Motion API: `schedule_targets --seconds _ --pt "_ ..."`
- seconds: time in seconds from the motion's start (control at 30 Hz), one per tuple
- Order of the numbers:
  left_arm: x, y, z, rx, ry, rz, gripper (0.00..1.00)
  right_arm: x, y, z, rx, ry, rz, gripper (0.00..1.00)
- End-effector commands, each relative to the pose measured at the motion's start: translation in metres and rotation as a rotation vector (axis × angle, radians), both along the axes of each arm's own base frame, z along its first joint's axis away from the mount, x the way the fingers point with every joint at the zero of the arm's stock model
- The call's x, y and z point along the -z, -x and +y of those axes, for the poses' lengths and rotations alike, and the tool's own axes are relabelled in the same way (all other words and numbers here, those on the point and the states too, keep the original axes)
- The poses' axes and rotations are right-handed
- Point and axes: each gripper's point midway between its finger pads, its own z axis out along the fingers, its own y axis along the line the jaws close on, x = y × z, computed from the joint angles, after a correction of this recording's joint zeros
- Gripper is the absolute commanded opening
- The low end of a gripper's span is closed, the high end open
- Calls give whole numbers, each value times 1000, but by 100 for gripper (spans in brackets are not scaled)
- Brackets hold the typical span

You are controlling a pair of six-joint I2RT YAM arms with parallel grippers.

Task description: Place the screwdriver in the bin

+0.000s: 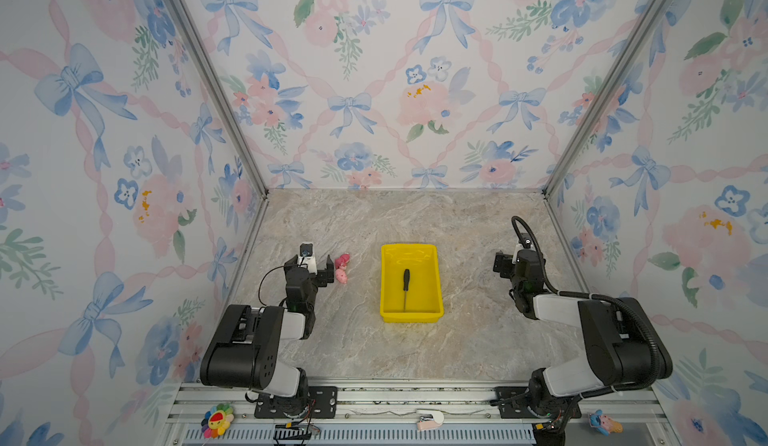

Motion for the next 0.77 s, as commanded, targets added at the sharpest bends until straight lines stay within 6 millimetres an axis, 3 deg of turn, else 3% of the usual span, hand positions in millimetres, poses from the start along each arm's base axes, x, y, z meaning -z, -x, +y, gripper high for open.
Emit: schedule_targets --seconds 0.0,0.1,0.73 --pt "-6 -3 -2 23 35 -61 98 -12 -6 11 -82 -42 -89 97" --pt "-6 -2 2 10 45 -60 98 -9 -7 21 -133 -29 -122 97" --pt "-6 -3 2 2 38 -60 98 -8 -7 21 -134 -31 -108 97"
